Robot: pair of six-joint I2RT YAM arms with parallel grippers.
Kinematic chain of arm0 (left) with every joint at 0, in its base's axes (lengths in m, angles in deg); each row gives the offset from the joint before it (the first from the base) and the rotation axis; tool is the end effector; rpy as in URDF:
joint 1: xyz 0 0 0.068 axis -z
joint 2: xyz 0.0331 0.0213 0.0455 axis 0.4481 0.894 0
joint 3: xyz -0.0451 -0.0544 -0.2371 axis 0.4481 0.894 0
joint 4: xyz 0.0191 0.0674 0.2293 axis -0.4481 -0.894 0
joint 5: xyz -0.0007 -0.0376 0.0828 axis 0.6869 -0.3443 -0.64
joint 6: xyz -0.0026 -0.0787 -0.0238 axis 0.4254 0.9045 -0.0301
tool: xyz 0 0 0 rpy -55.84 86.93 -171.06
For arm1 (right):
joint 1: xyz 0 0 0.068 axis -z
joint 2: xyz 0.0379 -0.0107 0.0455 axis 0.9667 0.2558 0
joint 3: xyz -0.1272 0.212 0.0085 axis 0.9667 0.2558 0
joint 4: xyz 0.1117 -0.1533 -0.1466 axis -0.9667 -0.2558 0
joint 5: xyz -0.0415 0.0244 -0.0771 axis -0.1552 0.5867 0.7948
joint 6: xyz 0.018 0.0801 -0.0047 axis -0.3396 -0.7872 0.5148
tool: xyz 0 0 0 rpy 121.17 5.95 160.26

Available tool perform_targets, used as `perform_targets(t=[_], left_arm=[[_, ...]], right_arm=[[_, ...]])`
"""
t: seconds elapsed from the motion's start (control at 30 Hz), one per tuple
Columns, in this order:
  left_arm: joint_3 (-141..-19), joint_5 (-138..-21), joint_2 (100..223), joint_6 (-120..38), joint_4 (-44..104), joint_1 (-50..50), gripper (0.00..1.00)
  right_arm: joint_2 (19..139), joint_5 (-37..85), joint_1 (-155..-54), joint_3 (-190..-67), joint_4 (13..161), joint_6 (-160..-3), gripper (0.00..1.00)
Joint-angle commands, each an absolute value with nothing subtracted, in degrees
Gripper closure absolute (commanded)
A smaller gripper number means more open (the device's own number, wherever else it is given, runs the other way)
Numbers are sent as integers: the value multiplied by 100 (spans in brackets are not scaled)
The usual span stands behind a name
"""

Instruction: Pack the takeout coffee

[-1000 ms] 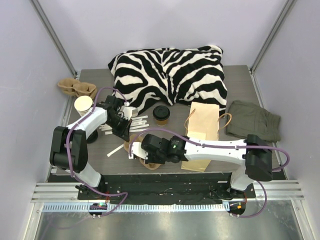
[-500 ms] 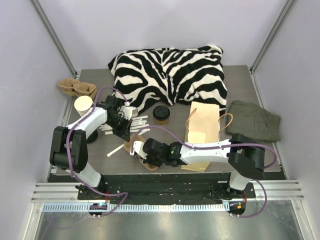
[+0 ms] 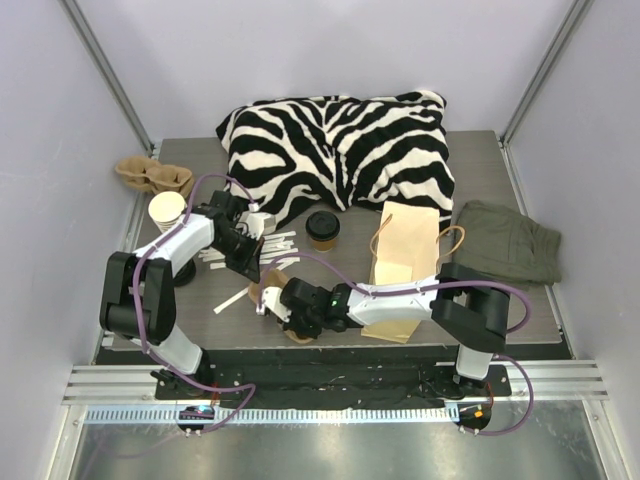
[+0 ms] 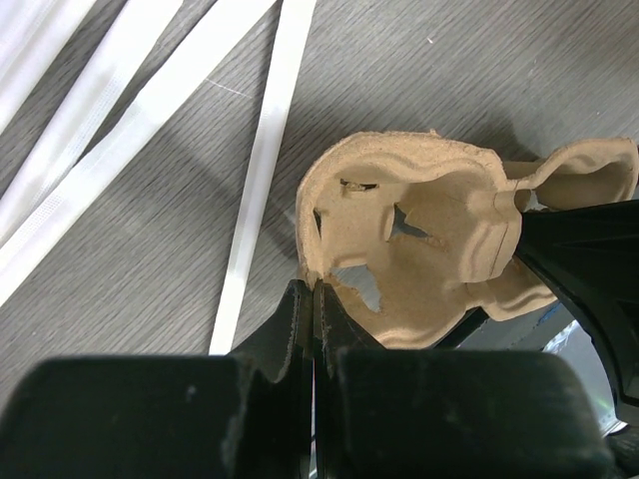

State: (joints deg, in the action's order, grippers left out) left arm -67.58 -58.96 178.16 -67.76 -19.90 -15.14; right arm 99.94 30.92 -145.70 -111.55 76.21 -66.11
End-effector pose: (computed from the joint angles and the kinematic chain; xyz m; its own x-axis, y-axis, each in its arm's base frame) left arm 0.2584 -0.0878 0.1479 -0.8669 0.4080 -0.2864 0.4960 0.7629 -0.4146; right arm 0.1174 0.3361 0.1190 -0.1243 -0.8110 -0.5716 -0.9768 0.2014 -0.0733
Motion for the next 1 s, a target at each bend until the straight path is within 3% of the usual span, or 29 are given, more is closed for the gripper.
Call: perform_targets(t=[0.0,0.27,0.53,0.67,0.7,0.77,0.97], left_arm=[[-6771,-5734,17906,-6785,-1867,-1555,100],[-6789,-5691,17818,-6741,-1919,-1564,100],[-6841,-5752,17721,-6714,-2007,-1564,100],[-6973,-5761,17713,-6723,-2192,-1564,100],[-6999,-5761,17686,-6749,-2279,-1572,100],[-7201,-5744,17477,-6924,-2507,-1564,100],[-7884,-5544,16966,-7266,-3139,-1581,100]], right_arm=[[10402,3172,-14540,-11199,7684,-6588,99],[10025,3708,-14646,-11786,6931,-6737,99],[9401,3542,-14646,-13544,5628,-6501,68],[9076,3269,-14620,-14448,4901,-6219,61],[8936,3277,-14585,-14938,4803,-6201,52],[8717,3277,-14226,-15894,4496,-6175,41],[8514,2864,-12398,-17359,3712,-6271,30]])
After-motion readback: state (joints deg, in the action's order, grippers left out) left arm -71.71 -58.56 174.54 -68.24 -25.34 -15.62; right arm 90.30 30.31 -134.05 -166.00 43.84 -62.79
